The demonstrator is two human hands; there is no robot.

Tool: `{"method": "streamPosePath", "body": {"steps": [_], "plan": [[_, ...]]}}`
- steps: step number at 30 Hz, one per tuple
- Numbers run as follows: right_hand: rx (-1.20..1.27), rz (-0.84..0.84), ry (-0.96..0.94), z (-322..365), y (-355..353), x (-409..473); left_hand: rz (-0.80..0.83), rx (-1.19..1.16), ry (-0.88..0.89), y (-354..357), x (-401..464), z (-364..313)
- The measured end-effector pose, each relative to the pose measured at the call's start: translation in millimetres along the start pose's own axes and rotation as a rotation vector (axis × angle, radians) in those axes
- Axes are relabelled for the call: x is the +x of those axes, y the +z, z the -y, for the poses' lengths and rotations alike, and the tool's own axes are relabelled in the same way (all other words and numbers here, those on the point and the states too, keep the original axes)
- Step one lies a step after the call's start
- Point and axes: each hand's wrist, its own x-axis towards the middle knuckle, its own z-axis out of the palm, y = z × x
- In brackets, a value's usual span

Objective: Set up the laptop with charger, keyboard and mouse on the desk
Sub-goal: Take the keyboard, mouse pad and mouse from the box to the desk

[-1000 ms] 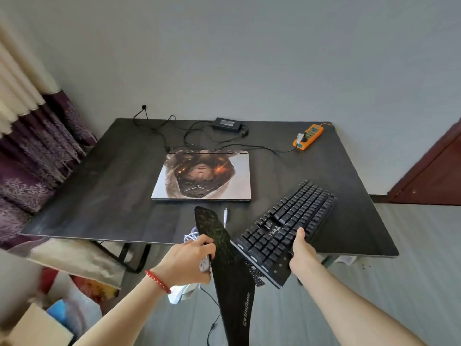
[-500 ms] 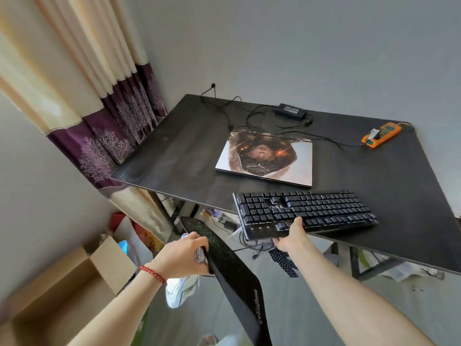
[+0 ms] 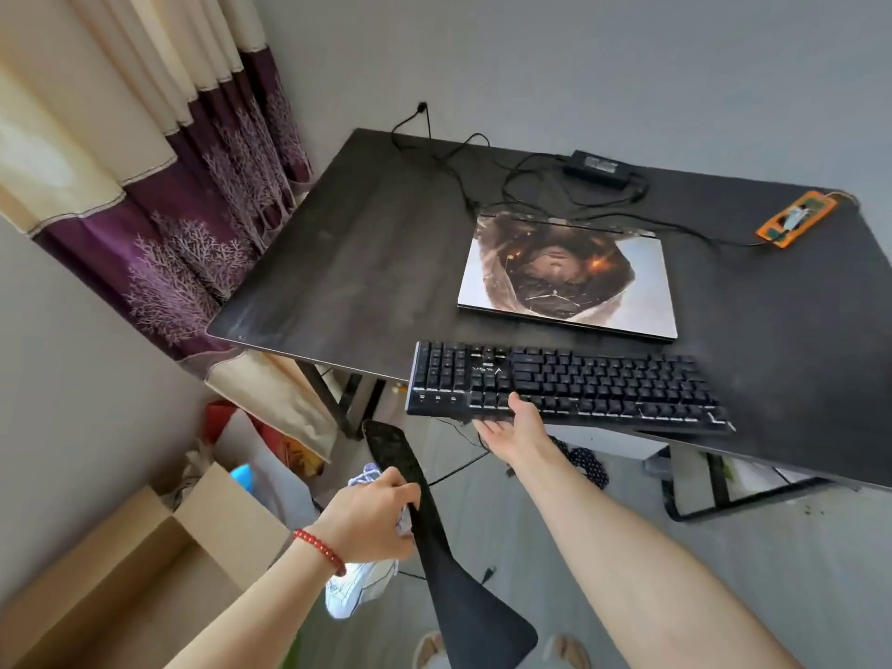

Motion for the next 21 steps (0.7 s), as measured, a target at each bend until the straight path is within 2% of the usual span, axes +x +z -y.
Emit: {"method": "streamPosePath", "body": {"steps": [6, 10, 12, 15, 18, 20, 21], "plan": [[-0.185, 0.048, 0.041, 6.0, 7.4, 31.2, -0.024, -0.081, 0.028, 10.4, 26.3, 8.5], [-0.668, -0.001, 0.086, 12.3, -8.9, 35.5, -0.013, -0.128, 0.017, 5.1, 34.1, 11.6], [-0.872, -0.027, 0.044, 21.3, -22.3, 33.2, -0.020, -0.146, 0.018, -0.8, 36.7, 11.6], [-1.102, -0.131, -0.171, 42.5, -36.3, 25.6, -0.038, -0.180, 0.036, -10.5, 40.9, 11.1], [-1.385, -0.241, -0.540, 74.3, -47.2, 20.7, -0.046, -0.218, 0.045, -16.7, 46.2, 8.0], [-1.598, -0.216, -0.675, 91.0, -50.4, 11.9, -0.042, -0.255, 0.043, -21.1, 48.1, 2.0], [-1.658, -0.134, -0.671, 95.4, -51.0, 6.2, -0.040, -0.280, 0.037, -23.7, 49.1, -1.6]]}}
